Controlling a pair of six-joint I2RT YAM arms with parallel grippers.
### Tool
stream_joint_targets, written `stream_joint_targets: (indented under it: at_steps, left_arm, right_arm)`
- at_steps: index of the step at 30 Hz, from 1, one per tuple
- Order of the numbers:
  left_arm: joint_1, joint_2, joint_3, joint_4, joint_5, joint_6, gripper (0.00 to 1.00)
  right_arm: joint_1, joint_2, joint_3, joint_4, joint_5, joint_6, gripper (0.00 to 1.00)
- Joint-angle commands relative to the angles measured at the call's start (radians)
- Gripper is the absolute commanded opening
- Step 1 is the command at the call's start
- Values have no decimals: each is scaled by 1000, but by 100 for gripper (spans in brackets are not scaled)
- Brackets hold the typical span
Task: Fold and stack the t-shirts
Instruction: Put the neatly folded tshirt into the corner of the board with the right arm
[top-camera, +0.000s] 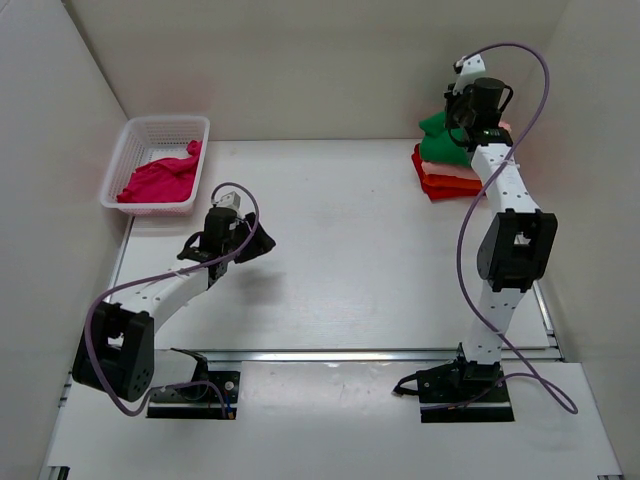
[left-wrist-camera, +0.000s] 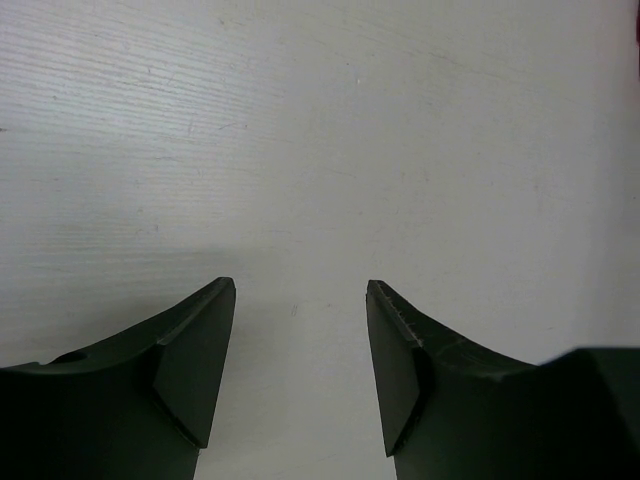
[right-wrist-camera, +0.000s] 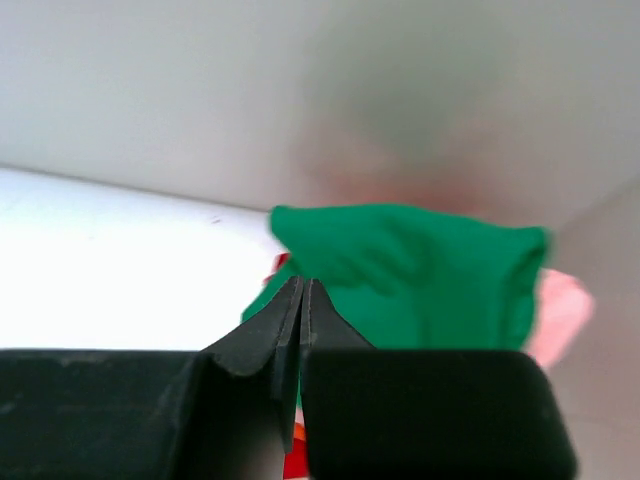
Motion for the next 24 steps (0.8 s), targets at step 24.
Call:
stream_joint_targets:
  at_steps: [24]
  left_arm:
    - [-18, -85, 7, 9, 26, -34, 65]
  right_arm:
    - [-198, 504, 447, -145, -98, 79, 5]
